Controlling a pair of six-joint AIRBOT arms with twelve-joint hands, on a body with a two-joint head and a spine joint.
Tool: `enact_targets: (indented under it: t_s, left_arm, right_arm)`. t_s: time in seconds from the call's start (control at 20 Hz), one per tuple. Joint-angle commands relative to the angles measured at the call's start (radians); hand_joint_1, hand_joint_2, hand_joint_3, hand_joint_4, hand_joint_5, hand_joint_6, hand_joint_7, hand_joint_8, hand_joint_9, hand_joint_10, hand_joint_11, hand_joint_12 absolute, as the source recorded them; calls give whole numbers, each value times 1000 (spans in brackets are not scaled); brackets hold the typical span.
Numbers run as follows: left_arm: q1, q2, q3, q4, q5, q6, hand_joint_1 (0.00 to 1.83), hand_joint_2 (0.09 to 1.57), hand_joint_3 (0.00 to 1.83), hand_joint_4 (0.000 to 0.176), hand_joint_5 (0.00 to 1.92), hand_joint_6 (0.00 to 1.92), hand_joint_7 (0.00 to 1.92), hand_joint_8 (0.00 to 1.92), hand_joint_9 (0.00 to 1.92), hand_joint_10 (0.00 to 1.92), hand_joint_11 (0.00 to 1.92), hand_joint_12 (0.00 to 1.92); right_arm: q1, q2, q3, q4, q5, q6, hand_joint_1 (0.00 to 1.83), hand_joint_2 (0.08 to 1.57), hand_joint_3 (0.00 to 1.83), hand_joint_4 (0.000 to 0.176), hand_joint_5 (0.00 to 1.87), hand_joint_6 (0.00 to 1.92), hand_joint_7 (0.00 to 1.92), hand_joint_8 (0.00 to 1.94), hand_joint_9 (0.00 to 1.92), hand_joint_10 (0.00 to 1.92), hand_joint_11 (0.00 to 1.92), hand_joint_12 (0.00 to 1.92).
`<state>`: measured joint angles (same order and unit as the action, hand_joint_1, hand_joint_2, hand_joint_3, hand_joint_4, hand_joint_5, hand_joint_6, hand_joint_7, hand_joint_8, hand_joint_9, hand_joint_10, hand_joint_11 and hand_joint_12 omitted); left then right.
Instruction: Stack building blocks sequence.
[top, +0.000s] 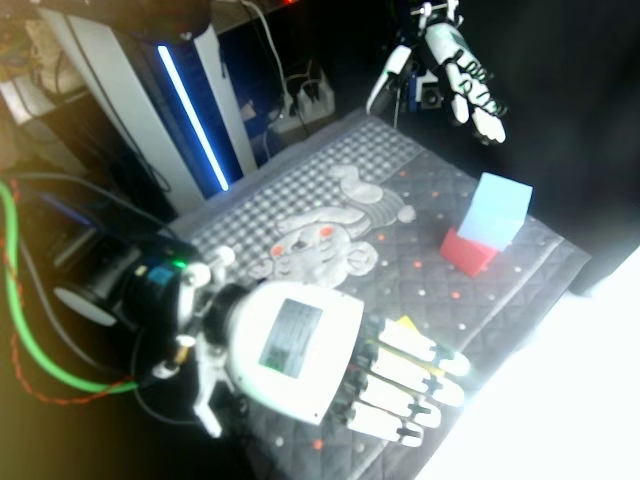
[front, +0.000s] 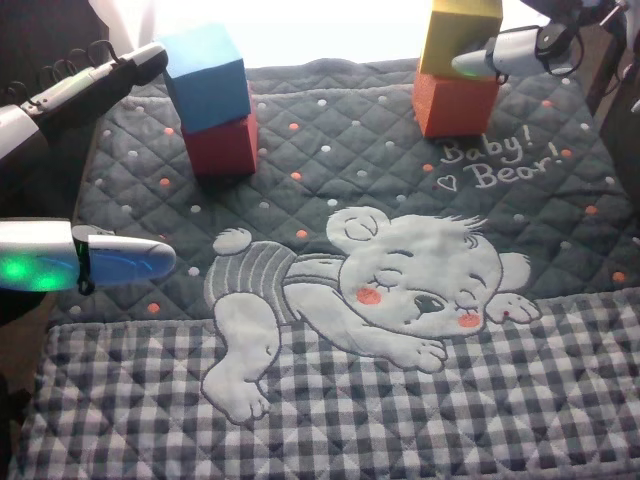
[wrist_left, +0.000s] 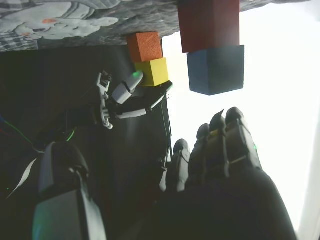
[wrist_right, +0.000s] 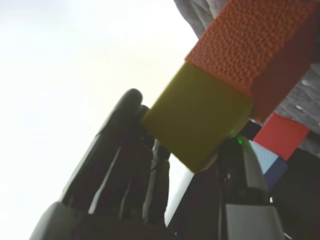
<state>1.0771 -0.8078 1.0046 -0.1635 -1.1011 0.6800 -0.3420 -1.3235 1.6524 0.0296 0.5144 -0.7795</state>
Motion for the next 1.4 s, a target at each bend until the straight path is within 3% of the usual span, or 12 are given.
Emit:
enact_targets:
  t_s: [0.0,0.1,0.3,0.55,0.8,0.95,1.0,1.05,1.1,1.2,1.3,1.35]
  left_arm:
    - [-11,-4,5,-11,-125,-9,696,856,0,165,11,3,0,0,0,0,0,0]
    - [-11,-4,5,-12,-125,-10,695,859,0,165,14,5,0,0,0,0,0,0]
    - [-11,-4,5,-12,-126,-10,688,856,0,159,4,0,0,0,0,0,0,0]
    - [-11,-5,1,-15,-128,-10,667,854,0,160,4,1,0,0,0,0,0,0]
    - [-8,-5,-6,-25,-157,-10,697,864,4,157,3,0,0,0,0,0,0,0]
    - [10,-5,-28,-39,-258,-10,674,874,6,157,0,0,0,0,0,0,0,0]
    - [16,-3,-36,-42,-292,-10,768,893,13,136,0,0,0,0,0,0,0,0]
    - [31,-2,-52,-51,-355,-7,843,875,3,127,0,0,0,0,0,0,0,0]
    - [44,-1,-63,-60,-398,-3,835,868,0,135,0,0,0,0,0,0,0,0]
    - [68,-5,-86,-85,-497,0,681,853,0,148,0,0,0,0,0,0,0,0]
    - [100,-11,-107,-105,-560,-1,549,838,0,102,0,0,0,0,0,0,12,300]
    - [113,-12,-112,-114,-579,-1,518,966,18,111,0,0,0,0,0,0,2,397]
  right_arm:
    - [2,10,6,9,112,5,1020,1043,0,68,360,0,377,0,489,0,595,99]
    - [1,10,4,9,113,6,1007,1042,0,76,356,1,405,12,516,12,593,108]
    - [1,15,-8,9,113,7,989,1044,1,71,330,6,414,0,528,1,300,757]
    - [-36,75,-104,9,243,19,852,929,0,152,79,0,141,0,284,0,10,1117]
    - [-145,210,-278,9,521,50,783,847,0,176,0,0,0,0,39,1,0,897]
    - [-313,351,-449,15,833,51,771,871,0,165,0,0,0,0,0,0,0,195]
    - [-364,383,-487,20,904,51,805,900,5,149,0,0,0,0,0,0,0,38]
    - [-449,424,-539,36,994,48,851,962,14,150,0,0,0,0,0,0,0,328]
    - [-523,451,-574,60,1055,40,831,973,7,163,0,0,0,0,0,0,0,280]
    - [-680,492,-646,136,1193,23,1000,970,3,140,0,0,0,0,0,0,0,10]
    - [-800,518,-701,211,1248,23,860,1013,18,175,0,0,0,0,0,0,0,0]
    - [-821,524,-714,216,1248,23,859,975,0,176,60,19,0,0,0,0,0,0]
